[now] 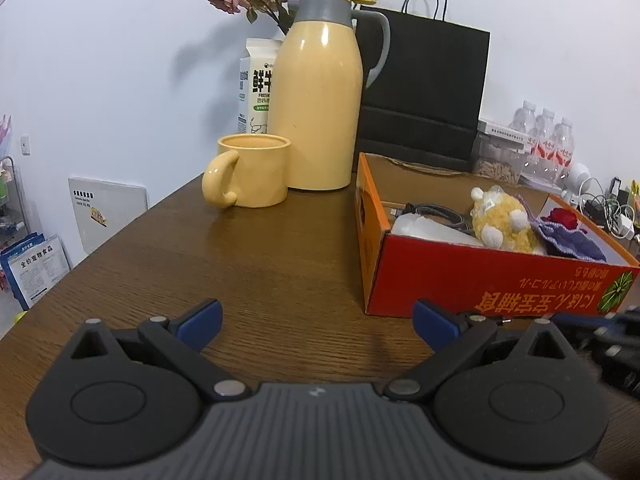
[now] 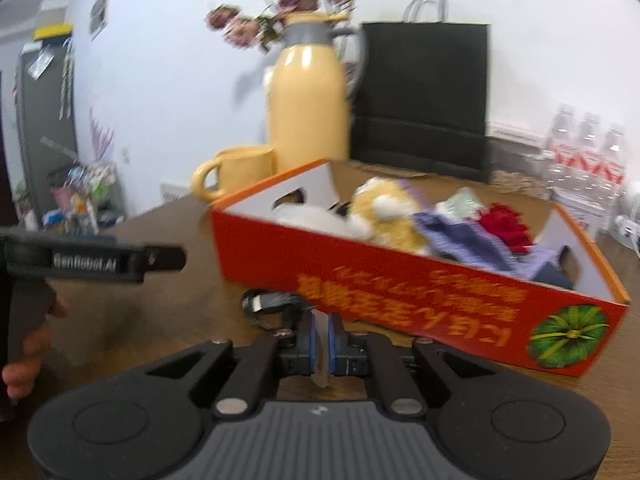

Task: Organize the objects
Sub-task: 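Lower the left tool onto the black cable and close it, then carry the black cable into the box and open the left tool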

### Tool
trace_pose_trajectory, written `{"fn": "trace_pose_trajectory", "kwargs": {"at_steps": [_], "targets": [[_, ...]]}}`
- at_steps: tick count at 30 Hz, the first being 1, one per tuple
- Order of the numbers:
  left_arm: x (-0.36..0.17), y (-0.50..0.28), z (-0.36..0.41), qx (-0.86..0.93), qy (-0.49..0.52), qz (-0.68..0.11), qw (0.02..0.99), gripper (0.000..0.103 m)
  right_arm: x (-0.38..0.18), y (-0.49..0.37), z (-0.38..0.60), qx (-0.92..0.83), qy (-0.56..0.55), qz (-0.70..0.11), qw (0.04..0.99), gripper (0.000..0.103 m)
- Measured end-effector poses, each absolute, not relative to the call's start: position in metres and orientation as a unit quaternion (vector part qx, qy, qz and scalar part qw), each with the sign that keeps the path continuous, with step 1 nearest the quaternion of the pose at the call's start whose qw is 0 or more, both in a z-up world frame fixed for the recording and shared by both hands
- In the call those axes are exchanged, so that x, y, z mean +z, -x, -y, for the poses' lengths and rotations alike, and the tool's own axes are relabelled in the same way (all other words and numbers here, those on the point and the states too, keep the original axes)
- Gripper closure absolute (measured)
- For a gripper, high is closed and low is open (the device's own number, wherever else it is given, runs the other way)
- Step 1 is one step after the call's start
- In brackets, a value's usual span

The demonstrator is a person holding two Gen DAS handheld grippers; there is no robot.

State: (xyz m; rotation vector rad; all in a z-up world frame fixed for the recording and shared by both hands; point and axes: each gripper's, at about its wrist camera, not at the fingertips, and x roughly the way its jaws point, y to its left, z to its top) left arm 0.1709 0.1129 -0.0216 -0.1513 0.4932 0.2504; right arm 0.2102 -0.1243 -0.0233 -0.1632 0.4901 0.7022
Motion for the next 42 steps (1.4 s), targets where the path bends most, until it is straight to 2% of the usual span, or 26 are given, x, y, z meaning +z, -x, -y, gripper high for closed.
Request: {"fn": "trace_pose_trajectory", "kwargs": {"at_steps": [14,24,25,27,29,35,42], "targets": [[-0.032,-0.215,-0.026,0.078,-0.009,-0.289,0.954,0.000,-0.017,-0.235,0.184,0.279,0.027,-0.217,0.935,0.098],[-0.044,-0.245,-0.023,0.127,0.027,-0.338,0.932,0.000,-0.017,-0.231,0.188,0.289,0.032,-0.211,0.933,0.098],[-0.044,-0.246,-0.025,0.125,0.034,-0.338,0.932,0.002,-0.017,-0.230,0.188,0.290,0.033,-0.210,0.933,0.098],[-0.043,-0.244,-0.025,0.123,0.040,-0.334,0.934,0.013,-0.017,-0.229,0.188,0.292,0.033,-0.208,0.933,0.098],[-0.041,-0.241,-0.022,0.117,0.036,-0.325,0.938,0.044,-0.016,-0.228,0.188,0.293,0.033,-0.206,0.933,0.098],[-0.038,-0.231,-0.014,0.110,0.042,-0.314,0.942,0.048,-0.016,-0.225,0.188,0.296,0.036,-0.202,0.933,0.098],[-0.018,-0.197,-0.009,0.102,0.048,-0.252,0.961,0.048,-0.013,-0.222,0.190,0.295,0.033,-0.191,0.936,0.098]]}}
